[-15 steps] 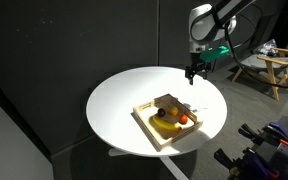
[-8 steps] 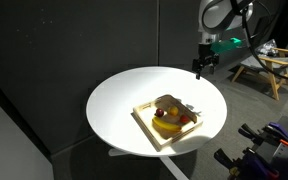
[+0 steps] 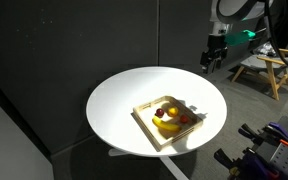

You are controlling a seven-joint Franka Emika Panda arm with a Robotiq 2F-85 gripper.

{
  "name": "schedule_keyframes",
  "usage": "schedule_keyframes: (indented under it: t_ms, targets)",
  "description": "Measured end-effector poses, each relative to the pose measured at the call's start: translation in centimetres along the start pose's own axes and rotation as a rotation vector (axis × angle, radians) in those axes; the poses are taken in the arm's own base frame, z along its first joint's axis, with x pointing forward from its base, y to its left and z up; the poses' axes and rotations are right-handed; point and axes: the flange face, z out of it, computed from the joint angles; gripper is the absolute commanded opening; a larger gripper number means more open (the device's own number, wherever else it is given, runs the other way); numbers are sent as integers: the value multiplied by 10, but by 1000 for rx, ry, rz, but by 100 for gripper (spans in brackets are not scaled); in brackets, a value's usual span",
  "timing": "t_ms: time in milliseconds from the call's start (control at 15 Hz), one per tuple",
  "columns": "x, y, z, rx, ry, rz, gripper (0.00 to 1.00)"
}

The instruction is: Move the toy plum from the table to the tray

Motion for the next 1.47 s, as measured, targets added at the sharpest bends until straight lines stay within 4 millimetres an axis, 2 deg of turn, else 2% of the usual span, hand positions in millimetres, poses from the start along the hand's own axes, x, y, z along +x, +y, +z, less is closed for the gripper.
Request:
schedule_keyframes:
  t_ms: [600, 1467]
  targets:
    - [-19, -7, -19, 14, 32, 48, 100]
    - [-22, -15, -21, 13, 36, 85, 100]
